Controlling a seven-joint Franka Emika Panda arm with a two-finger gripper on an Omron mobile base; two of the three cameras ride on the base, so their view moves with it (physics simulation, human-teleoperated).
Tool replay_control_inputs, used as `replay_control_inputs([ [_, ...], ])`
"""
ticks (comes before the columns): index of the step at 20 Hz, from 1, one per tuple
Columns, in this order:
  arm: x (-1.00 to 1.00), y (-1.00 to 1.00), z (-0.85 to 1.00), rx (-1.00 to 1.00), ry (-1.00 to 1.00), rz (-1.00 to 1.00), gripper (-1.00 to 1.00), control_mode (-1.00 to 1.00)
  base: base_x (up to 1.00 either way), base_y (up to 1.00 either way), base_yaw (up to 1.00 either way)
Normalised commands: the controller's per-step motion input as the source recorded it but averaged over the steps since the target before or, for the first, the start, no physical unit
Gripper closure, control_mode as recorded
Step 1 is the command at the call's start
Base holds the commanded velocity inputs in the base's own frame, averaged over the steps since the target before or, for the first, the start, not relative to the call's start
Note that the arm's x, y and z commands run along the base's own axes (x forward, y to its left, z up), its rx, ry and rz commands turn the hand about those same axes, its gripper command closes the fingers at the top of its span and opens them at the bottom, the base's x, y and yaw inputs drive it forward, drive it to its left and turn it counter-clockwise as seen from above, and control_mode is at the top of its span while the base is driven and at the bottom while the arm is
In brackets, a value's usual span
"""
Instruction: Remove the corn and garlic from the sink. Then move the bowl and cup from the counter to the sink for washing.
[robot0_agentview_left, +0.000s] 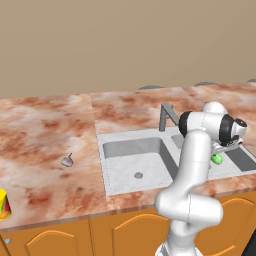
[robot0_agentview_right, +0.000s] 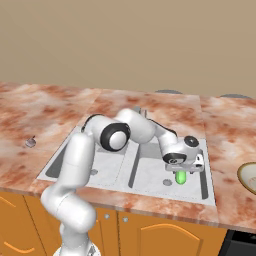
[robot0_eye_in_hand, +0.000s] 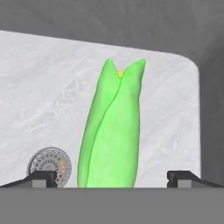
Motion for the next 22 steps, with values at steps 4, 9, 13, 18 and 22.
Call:
replay_control_inputs([
  [4,0.10,-0.02,-0.15,0.00,0.00,0.00,-1.00,-1.00,0.00,0.00,0.00],
  [9,0.10,-0.02,-0.18,0.00,0.00,0.00,-1.00,-1.00,0.00,0.00,0.00],
  [13,0.11,-0.03,-0.18,0.00,0.00,0.00,-1.00,-1.00,0.00,0.00,0.00],
  [18,0.11,-0.02,-0.18,0.00,0.00,0.00,-1.00,-1.00,0.00,0.00,0.00],
  [22,0.09,-0.01,-0.18,0.00,0.00,0.00,-1.00,-1.00,0.00,0.00,0.00],
])
